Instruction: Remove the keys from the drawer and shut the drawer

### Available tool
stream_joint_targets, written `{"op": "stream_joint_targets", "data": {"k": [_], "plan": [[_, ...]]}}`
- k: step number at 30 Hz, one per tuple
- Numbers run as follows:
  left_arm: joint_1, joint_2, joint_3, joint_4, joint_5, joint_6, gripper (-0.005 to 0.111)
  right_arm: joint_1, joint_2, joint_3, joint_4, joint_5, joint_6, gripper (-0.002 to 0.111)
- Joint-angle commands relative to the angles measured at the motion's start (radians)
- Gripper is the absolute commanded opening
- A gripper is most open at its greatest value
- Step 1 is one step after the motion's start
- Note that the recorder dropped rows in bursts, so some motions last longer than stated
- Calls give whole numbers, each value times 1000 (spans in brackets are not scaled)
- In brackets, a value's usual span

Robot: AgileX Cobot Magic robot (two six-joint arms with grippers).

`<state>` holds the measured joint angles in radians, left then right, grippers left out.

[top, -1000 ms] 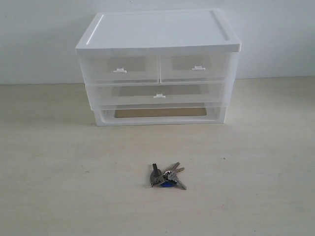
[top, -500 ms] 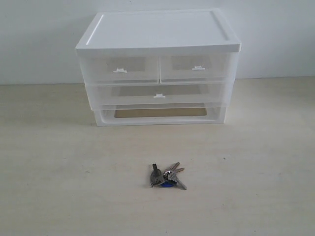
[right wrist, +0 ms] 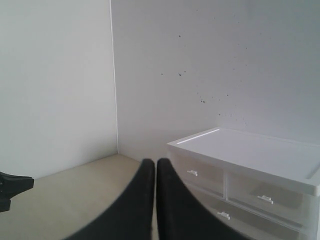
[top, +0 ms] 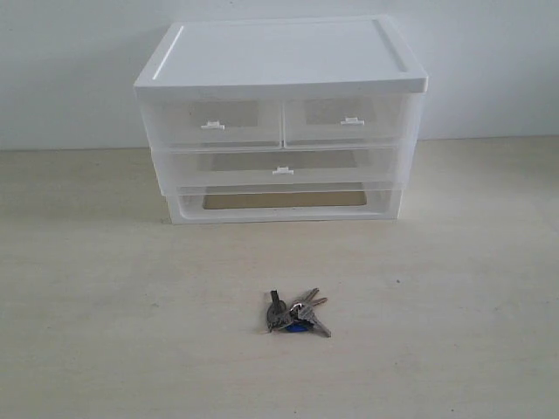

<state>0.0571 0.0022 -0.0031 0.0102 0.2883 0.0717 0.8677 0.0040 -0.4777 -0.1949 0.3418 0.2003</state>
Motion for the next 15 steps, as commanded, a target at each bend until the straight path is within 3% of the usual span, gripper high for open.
{"op": "stream_joint_targets", "data": {"k": [1, 8, 12, 15], "plan": [[4, -2, 3, 6, 1, 4, 4, -1, -4, 1, 1, -8, 0, 0], [4, -2, 3, 6, 1, 4, 4, -1, -4, 1, 1, -8, 0, 0], [4, -2, 3, 6, 1, 4, 4, -7, -4, 8, -3, -31, -95, 0], [4, -2, 3, 6, 1, 4, 4, -63, -4, 75, 4, -201, -194, 0]]}}
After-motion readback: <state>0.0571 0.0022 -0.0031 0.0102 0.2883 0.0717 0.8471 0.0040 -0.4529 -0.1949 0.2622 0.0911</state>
